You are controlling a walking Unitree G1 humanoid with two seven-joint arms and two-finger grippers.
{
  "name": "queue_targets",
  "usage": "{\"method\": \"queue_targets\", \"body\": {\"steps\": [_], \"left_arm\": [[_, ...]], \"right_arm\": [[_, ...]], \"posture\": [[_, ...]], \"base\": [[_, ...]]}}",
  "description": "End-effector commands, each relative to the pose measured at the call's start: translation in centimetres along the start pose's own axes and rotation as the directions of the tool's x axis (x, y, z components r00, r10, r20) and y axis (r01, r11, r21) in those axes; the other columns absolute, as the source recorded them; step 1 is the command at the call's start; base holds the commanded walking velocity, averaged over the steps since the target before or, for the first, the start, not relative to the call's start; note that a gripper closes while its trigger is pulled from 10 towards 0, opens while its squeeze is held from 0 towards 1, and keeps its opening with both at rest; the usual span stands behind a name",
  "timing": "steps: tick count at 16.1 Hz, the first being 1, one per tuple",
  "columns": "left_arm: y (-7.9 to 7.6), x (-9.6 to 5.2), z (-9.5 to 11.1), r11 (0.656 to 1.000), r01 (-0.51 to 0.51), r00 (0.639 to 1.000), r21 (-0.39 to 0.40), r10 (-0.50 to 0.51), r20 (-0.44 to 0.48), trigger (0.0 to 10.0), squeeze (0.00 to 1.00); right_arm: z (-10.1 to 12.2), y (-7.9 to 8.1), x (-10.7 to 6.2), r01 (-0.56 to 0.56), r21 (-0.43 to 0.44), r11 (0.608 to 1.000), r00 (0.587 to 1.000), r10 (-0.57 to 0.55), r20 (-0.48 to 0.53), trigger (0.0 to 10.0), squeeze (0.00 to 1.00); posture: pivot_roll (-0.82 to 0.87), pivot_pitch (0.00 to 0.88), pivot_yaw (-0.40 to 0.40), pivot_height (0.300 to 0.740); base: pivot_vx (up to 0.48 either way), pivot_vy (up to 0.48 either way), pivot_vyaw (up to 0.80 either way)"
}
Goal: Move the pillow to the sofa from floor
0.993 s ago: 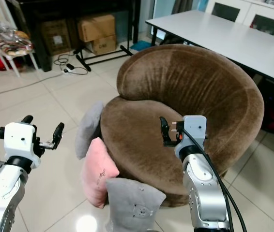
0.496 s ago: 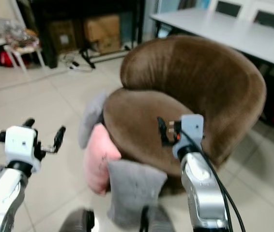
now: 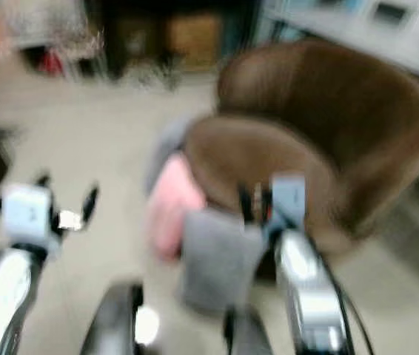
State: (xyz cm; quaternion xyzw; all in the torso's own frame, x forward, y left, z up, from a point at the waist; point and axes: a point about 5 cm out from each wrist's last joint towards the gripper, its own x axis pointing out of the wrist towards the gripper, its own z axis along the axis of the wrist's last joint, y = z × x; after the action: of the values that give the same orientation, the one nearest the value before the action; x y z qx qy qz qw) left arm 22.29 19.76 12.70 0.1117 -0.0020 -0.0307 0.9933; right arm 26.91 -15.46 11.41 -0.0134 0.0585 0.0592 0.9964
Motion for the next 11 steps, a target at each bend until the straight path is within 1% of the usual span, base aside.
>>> {"method": "queue_targets", "body": {"steps": [1,3,6,7,9,11], "left_arm": [[-0.14,0.28,0.12,1.0,0.011,1.0,-0.004,-0.011,0.001,10.0,0.0],[-0.17,0.21,0.05,1.0,0.011,1.0,-0.009,-0.011,0.0,10.0,0.0],[-0.16,0.17,0.0,1.0,0.013,1.0,-0.011,-0.013,-0.003,10.0,0.0],[-0.14,0.18,-0.01,1.0,0.015,1.0,-0.011,-0.015,-0.004,10.0,0.0],[-0.09,0.31,0.07,1.0,0.018,1.0,-0.008,-0.018,-0.003,10.0,0.0],[-0.02,0.38,0.1,1.0,0.018,1.0,-0.006,-0.018,-0.003,10.0,0.0]], "right_arm": [[-0.39,-0.16,-0.15,0.014,-0.018,1.0,1.0,-0.015,-0.021,10.0,1.0],[-0.6,-0.29,-0.17,0.022,-0.026,0.999,0.999,-0.023,-0.035,10.0,1.0],[-0.83,-0.3,-0.29,0.033,-0.012,0.999,0.998,-0.033,-0.057,10.0,1.0],[-0.83,-0.28,-0.29,0.037,-0.005,0.999,0.998,-0.037,-0.058,10.0,1.0],[-0.66,-0.41,-0.16,0.066,-0.044,0.997,0.997,-0.068,-0.036,10.0,1.0],[-0.71,-0.29,-0.12,0.065,-0.032,0.997,0.997,-0.066,-0.038,10.0,1.0]], "posture": [[0.01,0.0,-0.048,0.61],[0.01,0.0,-0.049,0.61],[0.01,0.0,-0.046,0.61],[0.01,0.0,-0.045,0.61],[0.01,0.0,-0.042,0.61],[0.01,0.0,-0.041,0.61]], "base": [[0.27,0.0,0.0],[0.296,0.0,0.0],[0.305,0.0,0.0],[0.315,0.0,0.56],[0.319,0.0,0.66],[0.321,0.0,0.0]]}}
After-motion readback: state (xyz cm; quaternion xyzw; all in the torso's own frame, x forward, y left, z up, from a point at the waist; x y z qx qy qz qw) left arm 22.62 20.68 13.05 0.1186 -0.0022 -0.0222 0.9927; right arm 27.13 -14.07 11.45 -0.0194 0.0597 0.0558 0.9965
